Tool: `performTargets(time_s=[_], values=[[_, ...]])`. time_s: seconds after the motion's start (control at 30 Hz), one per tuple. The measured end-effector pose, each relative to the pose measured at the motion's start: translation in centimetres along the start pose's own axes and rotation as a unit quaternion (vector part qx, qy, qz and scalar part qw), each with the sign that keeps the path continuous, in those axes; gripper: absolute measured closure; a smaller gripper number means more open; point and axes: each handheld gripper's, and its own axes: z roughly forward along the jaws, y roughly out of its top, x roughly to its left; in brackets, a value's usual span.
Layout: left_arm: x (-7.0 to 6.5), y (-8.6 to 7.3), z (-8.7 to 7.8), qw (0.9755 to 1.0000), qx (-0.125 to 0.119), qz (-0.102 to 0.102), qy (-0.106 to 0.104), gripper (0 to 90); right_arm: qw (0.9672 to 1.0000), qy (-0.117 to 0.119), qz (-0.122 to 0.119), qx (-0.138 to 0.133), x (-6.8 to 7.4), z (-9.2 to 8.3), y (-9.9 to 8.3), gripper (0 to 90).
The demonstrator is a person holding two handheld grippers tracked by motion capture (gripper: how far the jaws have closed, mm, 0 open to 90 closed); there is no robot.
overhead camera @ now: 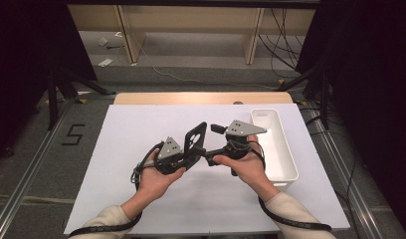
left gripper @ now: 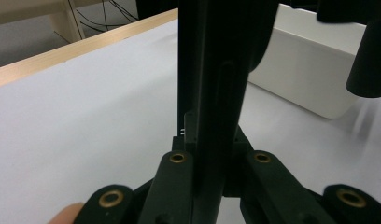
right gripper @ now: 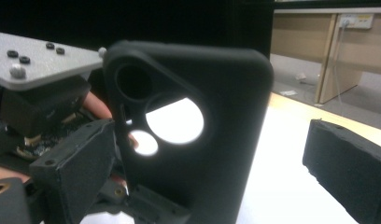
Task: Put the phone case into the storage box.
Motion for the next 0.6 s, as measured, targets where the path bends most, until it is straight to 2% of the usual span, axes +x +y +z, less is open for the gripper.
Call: performTargets(time_s=[0.6], values=[[-0.51,-0.21,0.96,0.9999,0.013,0.0,-0.002,84.8,0.9998,-0.014,0.002,-0.015,0.55,0.31,0.45,4.3]])
